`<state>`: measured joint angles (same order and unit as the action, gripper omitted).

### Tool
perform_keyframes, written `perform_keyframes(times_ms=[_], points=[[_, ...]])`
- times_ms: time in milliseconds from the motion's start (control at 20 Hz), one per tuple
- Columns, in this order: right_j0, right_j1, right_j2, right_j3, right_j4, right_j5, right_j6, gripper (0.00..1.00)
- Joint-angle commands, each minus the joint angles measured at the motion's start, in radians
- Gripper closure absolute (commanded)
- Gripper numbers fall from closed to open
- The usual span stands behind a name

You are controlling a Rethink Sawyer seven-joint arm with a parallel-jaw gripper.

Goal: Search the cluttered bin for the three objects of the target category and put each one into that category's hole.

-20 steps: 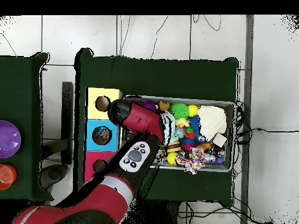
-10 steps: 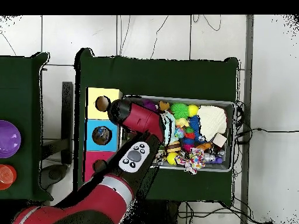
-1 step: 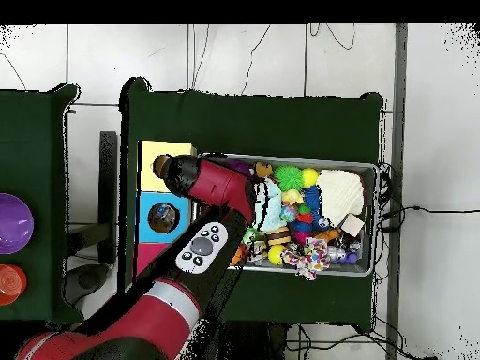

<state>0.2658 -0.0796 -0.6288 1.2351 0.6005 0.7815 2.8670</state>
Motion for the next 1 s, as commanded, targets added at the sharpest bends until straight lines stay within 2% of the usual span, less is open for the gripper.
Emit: perform_keyframes(times_ms=[50,250,450,700,1000], points=[[-0.014,0.039,0.026,-0.113,0.008,0.09,0.255,0.0],[-0.017,0.044,0.039,-0.112,0.015,0.093,0.247,0.0],[-0.03,0.05,0.085,-0.098,0.022,0.159,0.242,0.0],[-0.05,0.09,0.128,-0.084,0.01,0.276,0.223,0.0],[-0.025,0.181,0.067,-0.134,-0.016,0.279,0.26,0.0]])
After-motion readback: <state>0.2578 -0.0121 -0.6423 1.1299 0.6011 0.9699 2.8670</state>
